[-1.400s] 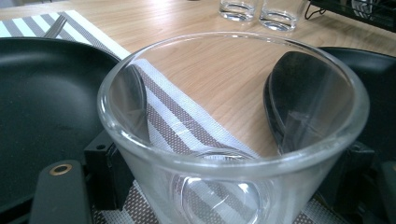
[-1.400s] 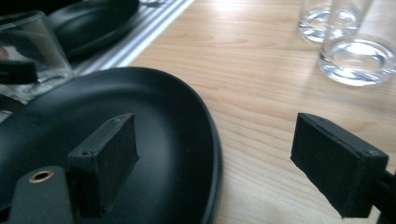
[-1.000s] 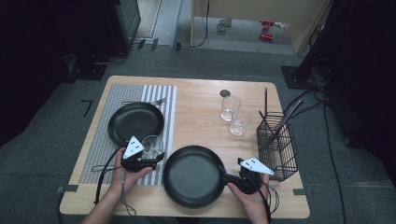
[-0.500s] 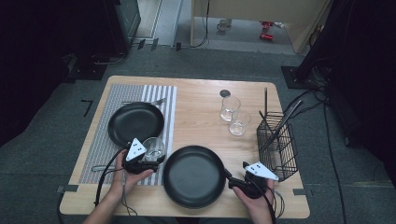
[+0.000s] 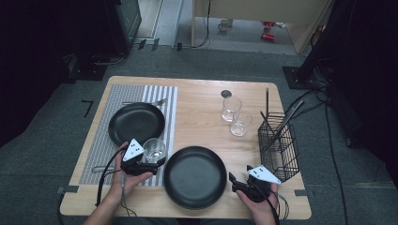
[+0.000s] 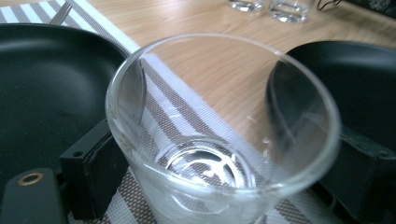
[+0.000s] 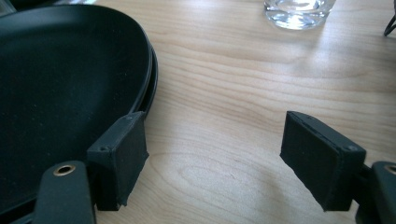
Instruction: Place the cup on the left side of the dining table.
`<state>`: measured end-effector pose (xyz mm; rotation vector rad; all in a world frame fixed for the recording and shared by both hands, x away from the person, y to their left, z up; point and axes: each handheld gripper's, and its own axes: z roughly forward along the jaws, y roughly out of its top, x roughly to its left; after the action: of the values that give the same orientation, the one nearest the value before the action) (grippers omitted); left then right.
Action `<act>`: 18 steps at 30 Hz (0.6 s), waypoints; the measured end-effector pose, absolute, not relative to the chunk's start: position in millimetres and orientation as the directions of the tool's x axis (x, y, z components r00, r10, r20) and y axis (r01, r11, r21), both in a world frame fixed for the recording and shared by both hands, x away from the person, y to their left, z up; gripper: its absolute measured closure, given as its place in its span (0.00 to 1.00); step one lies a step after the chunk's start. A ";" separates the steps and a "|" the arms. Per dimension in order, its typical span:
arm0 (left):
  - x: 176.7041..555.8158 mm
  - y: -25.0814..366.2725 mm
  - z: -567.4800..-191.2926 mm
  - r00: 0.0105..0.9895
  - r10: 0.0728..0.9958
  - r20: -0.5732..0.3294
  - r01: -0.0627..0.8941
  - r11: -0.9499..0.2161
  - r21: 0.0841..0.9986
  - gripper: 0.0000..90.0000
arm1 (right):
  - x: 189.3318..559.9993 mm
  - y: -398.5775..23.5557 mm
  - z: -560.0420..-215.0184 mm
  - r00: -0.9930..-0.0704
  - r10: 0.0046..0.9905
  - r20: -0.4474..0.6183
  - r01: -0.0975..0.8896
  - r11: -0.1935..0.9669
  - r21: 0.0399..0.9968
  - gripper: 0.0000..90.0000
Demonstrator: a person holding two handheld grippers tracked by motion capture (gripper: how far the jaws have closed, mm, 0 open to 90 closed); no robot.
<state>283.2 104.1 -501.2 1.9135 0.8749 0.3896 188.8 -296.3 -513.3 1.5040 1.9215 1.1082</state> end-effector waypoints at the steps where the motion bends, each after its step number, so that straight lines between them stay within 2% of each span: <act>1: 282.3 105.1 -500.4 0.688 0.719 -0.098 0.415 -0.279 0.866 0.12 | 188.9 -296.2 -514.1 -0.298 0.947 0.117 0.582 0.084 0.809 0.25; 7: 278.8 117.1 -497.2 0.681 0.722 -0.126 0.441 -0.266 0.857 0.11 | 189.8 -292.9 -521.6 -0.298 0.953 0.064 0.606 0.137 0.783 0.25; 18: 256.5 139.8 -488.0 0.671 0.729 -0.136 0.444 -0.247 0.861 0.11 | 194.7 -289.2 -523.9 -0.292 0.956 0.043 0.646 0.163 0.746 0.23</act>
<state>256.5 139.8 -488.0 1.8896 0.9208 0.3596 194.7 -289.2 -523.9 1.5150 2.0054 0.9378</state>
